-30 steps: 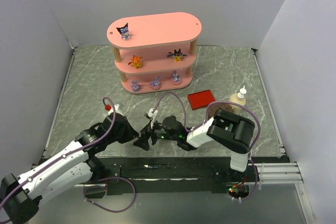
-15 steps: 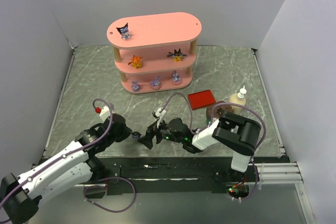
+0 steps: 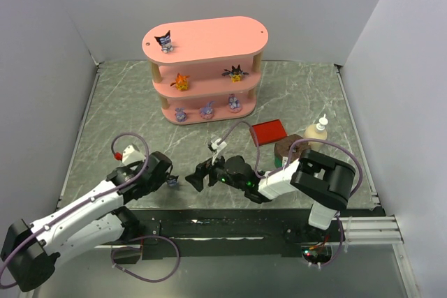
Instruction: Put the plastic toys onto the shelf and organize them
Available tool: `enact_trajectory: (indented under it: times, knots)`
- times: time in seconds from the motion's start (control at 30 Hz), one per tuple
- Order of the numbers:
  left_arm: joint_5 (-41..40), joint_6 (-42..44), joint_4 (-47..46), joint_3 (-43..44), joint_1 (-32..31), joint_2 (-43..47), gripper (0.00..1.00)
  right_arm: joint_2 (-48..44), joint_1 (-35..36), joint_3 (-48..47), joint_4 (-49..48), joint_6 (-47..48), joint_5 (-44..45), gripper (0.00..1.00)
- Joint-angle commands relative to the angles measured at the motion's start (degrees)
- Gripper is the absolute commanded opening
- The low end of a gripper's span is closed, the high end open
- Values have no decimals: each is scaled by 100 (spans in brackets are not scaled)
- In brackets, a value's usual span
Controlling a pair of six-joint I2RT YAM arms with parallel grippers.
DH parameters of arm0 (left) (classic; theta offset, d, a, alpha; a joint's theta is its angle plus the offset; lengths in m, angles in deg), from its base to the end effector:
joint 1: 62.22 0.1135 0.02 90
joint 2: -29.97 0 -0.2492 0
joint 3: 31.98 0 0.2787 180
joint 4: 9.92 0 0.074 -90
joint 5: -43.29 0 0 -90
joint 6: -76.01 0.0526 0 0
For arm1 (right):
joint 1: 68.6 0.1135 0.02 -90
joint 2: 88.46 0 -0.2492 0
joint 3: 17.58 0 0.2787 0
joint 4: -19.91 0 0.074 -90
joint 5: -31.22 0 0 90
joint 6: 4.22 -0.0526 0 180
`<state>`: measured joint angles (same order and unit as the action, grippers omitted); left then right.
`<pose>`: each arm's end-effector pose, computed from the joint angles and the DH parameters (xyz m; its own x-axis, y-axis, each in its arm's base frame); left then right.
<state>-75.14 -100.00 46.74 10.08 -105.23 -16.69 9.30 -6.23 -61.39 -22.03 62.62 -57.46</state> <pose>0.1521 -0.1076 0.1669 -0.4760 -0.7556 -0.4499 -0.6095 0.6523 -0.4506 0.1594 0.3020 0.1087 -0.4330 0.0207 -0.9012 -0.7668 0.5171 0.3803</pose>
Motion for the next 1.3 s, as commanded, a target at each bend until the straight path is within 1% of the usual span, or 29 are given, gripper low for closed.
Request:
enact_trajectory:
  times: [0.0,0.2,0.3,0.33,0.37,0.4,0.43,0.5,0.57,0.7,0.83,1.0,1.1,1.27]
  knots:
    - [-190,-618,323,280,-24,-256,1,-99,-32,-18,-82,-110,228,100]
    - [-120,-916,367,263,-24,-213,5,-20,-14,-114,58,-101,228,100]
    - [-163,-1127,533,280,-24,-90,6,146,73,-202,-3,-75,350,100]
    - [-181,-1189,578,280,-24,-63,6,200,126,-254,23,12,525,100]
    - [-198,-1250,622,272,-24,-37,6,244,327,-342,84,74,718,100]
    - [-190,-1338,640,237,-24,15,6,392,442,-569,302,153,912,100]
    - [-198,-1382,657,219,-24,42,6,463,599,-711,417,336,1375,100]
    - [-181,-1479,649,184,-24,42,6,726,1003,-1079,620,461,1852,100]
    - [-163,-1567,736,192,-24,-62,7,885,1180,-1239,612,549,2326,100]
    - [-102,-1629,789,237,-24,-230,8,1192,1444,-1476,594,505,2434,100]
    - [-49,-1637,701,210,-24,-274,8,1430,1594,-1731,813,444,2451,100]
    - [-58,-1769,763,193,-24,-239,7,1817,1708,-2179,1024,444,2890,100]
    - [-40,-1769,754,175,-24,-213,6,2063,1726,-2443,1121,417,3154,97]
    - [-5,-1769,728,166,-24,-239,6,2432,1796,-2785,1157,505,3541,86]
